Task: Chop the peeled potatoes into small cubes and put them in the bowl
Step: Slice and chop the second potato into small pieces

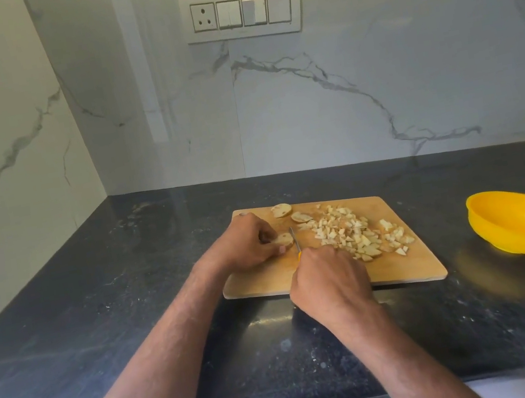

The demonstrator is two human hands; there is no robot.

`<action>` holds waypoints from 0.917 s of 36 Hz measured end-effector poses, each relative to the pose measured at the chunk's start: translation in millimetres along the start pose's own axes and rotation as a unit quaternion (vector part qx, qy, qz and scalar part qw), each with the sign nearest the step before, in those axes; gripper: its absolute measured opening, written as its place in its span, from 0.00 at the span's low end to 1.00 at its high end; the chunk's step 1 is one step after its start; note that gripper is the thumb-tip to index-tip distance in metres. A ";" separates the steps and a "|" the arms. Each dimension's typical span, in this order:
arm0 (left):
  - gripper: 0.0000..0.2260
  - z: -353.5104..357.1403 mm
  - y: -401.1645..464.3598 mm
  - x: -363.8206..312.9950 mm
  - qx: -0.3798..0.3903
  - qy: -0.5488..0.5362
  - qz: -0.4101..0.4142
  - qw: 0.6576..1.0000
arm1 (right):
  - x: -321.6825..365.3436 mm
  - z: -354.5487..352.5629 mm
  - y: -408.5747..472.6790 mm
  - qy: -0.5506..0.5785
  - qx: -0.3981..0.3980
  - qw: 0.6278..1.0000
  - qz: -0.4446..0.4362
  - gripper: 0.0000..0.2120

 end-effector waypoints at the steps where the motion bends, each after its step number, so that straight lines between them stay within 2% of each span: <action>1: 0.15 -0.7 -0.3 1.6 0.001 -0.002 -0.004 1.000 | 0.3 0.0 1.2 0.001 0.004 1.000 -0.002 0.09; 7: 0.16 -2.9 -1.1 8.1 -0.001 -0.012 -0.020 1.000 | -0.9 1.6 6.4 0.007 0.005 1.000 -0.010 0.09; 14: 0.15 -0.7 -3.4 5.9 -0.025 -0.024 -0.014 0.999 | -6.0 5.8 8.8 0.015 -0.073 0.997 -0.013 0.12; 21: 0.16 2.8 -3.0 4.5 -0.036 -0.038 -0.026 0.998 | -4.9 6.4 16.8 0.036 -0.054 0.998 -0.022 0.13; 33: 0.10 0.1 -6.0 -5.0 -0.025 -0.023 -0.029 0.999 | -1.1 8.2 22.9 0.035 -0.037 0.999 -0.015 0.11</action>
Point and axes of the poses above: each hand's wrist, its own y-axis towards the middle knuckle, its own z-axis out of the palm, x = y × z, the point moved 3 cm from there along y, towards the middle knuckle, and after that the axes turned 5 degrees about -z, right-handed, at the moved point
